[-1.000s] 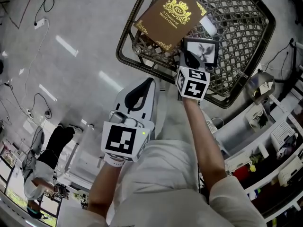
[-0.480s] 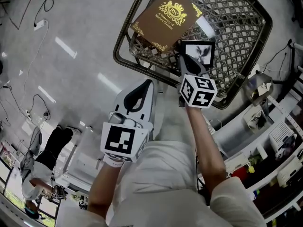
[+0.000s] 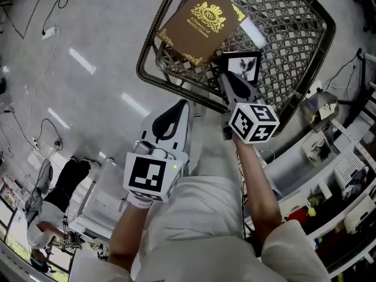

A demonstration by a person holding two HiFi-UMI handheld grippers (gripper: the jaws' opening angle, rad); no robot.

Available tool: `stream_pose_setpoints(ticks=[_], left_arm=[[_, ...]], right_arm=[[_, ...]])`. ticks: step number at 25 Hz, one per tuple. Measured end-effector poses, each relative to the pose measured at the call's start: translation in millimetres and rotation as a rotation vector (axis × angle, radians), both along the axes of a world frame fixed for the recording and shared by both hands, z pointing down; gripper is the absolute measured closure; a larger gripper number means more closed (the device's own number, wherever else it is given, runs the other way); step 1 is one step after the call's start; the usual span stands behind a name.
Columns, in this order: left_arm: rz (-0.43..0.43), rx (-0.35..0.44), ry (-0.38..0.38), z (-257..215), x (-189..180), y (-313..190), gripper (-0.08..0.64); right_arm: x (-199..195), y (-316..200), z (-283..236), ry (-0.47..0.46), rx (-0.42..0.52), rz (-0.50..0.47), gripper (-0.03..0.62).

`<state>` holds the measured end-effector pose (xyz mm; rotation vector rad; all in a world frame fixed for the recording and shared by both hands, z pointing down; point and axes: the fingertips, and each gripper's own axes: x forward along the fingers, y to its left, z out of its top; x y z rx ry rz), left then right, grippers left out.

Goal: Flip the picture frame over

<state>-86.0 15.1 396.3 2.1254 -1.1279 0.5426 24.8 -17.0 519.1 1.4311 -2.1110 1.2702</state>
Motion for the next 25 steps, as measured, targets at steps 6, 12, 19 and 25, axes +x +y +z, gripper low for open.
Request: stream_pose_setpoints(ticks=[6, 12, 19, 25], left_arm=[[-0.002, 0.003, -0.002, -2, 9, 0, 0.534], [-0.006, 0.003, -0.004, -3, 14, 0, 0.535], [-0.011, 0.009, -0.004, -4, 22, 0, 0.535], [-0.018, 0.007, -0.008, -4, 26, 1, 0.535]], right_arm=[[1, -2, -19, -0.110, 0.020, 0.016, 0.518], [-2, -7, -38, -0.219, 0.044, 0.001, 0.518], [-8, -14, -68, -0.411, 0.061, -0.020, 0.518], [-9, -19, -74, -0.537, 0.056, -0.025, 0.518]])
